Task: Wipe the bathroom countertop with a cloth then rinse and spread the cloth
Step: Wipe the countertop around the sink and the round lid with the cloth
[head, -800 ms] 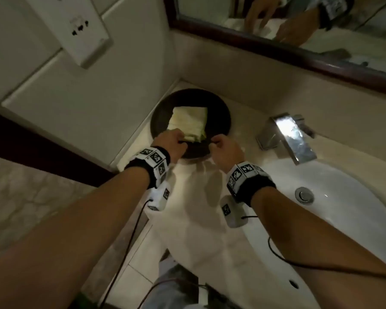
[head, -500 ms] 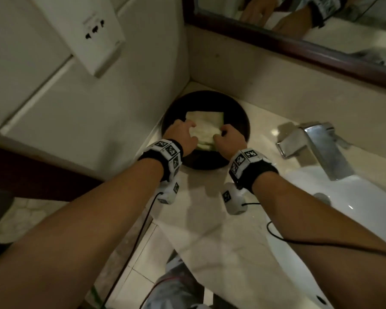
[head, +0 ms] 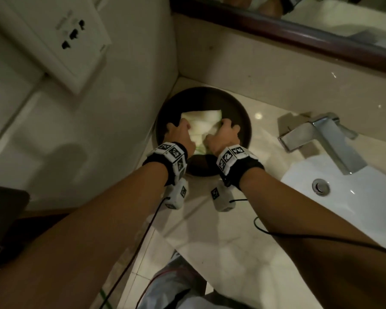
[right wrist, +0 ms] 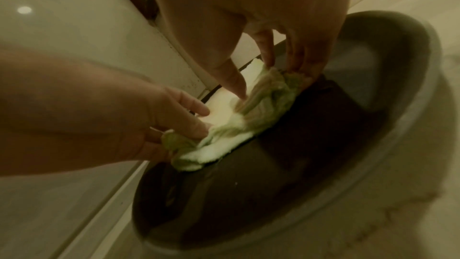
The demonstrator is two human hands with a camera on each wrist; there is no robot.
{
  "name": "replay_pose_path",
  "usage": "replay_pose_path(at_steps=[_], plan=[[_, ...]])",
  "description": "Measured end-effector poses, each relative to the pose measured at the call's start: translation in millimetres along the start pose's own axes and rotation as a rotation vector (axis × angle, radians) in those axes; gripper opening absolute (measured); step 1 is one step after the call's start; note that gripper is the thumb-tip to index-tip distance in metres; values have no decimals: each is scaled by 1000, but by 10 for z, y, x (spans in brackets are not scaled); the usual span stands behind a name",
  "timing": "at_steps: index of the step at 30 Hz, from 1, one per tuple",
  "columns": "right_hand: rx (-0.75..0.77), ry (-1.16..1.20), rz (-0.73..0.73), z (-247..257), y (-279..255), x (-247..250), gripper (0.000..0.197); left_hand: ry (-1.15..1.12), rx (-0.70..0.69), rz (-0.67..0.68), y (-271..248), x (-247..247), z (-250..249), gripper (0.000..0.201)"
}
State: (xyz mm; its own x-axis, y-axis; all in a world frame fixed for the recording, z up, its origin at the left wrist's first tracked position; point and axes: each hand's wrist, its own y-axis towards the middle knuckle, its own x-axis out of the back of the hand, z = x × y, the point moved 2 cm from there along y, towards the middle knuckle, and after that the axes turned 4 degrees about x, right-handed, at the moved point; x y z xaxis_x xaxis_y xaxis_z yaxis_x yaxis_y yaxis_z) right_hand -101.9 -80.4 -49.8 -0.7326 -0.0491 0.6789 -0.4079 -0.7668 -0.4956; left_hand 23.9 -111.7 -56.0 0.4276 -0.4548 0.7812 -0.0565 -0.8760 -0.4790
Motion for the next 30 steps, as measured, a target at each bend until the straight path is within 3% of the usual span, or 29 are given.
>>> replay_pose_path(at_steps=[5, 11, 16, 30], plan=[[-50, 205, -8, -17, -66, 6, 57, -108, 23, 42, -1, 56, 23, 54], [38, 272, -107, -12, -277, 205, 46, -212, -20, 37, -186, 126, -78, 50], [83, 346, -174, -200, -504, 386, 51, -221, -98, 30, -496, 114, -257, 45], [171, 447, -264, -1478, -1234, 690, 46, -116, -279, 46, -1612, -539, -645, 24]])
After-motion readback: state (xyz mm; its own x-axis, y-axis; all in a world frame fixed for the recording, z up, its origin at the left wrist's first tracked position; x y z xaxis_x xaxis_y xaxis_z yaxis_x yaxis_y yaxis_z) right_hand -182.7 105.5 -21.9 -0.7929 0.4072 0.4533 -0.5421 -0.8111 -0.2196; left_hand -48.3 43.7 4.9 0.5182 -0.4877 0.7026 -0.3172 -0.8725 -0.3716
